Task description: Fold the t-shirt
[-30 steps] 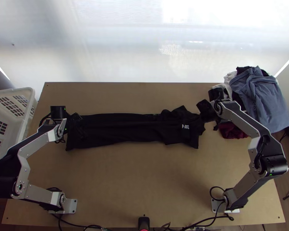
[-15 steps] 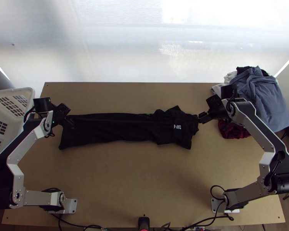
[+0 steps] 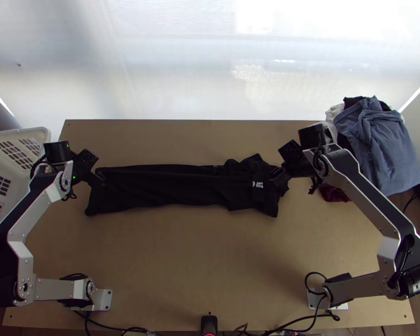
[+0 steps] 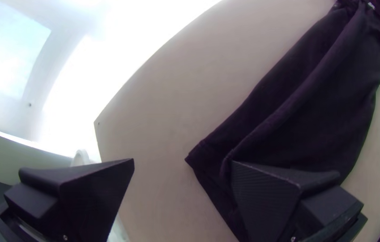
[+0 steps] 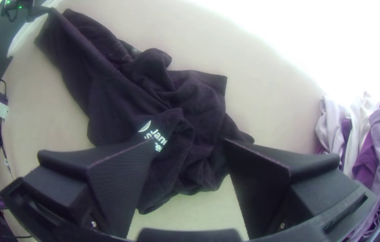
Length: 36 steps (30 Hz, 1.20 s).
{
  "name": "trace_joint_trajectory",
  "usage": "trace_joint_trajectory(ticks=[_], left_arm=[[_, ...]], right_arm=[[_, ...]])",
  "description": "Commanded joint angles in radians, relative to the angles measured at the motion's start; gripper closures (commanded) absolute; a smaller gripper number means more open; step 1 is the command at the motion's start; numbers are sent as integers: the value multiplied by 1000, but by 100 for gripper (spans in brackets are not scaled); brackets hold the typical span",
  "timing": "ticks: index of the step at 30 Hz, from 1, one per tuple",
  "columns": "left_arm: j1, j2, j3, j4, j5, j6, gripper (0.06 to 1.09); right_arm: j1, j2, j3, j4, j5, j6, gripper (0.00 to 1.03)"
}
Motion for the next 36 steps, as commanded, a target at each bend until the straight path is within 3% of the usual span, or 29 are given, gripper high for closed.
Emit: trace_joint_trajectory(ticks=[1,7,10,13,27,32,36], left_arm=[[19,6,-73,22,-5,41,10],[106,98,-102,54,-9,106,10],[120,110,-70,2,-8,102,11],[131,147,24,-155,0,56,11],[140,166,79,-199,3,73,11],[148,185,177,-283,22,-5,11],[105,170,413,-635,210,-161,11]], right_arm=[[55,16,-26,-3,1,4,33],[107,51,-1,8,1,24,33],[113,68,-1,9,0,24,33],[116,82,2,14,1,24,33],[139,227,-20,89,0,47,34],[144,247,-44,132,-6,53,52],[142,246,-64,149,-8,50,63]])
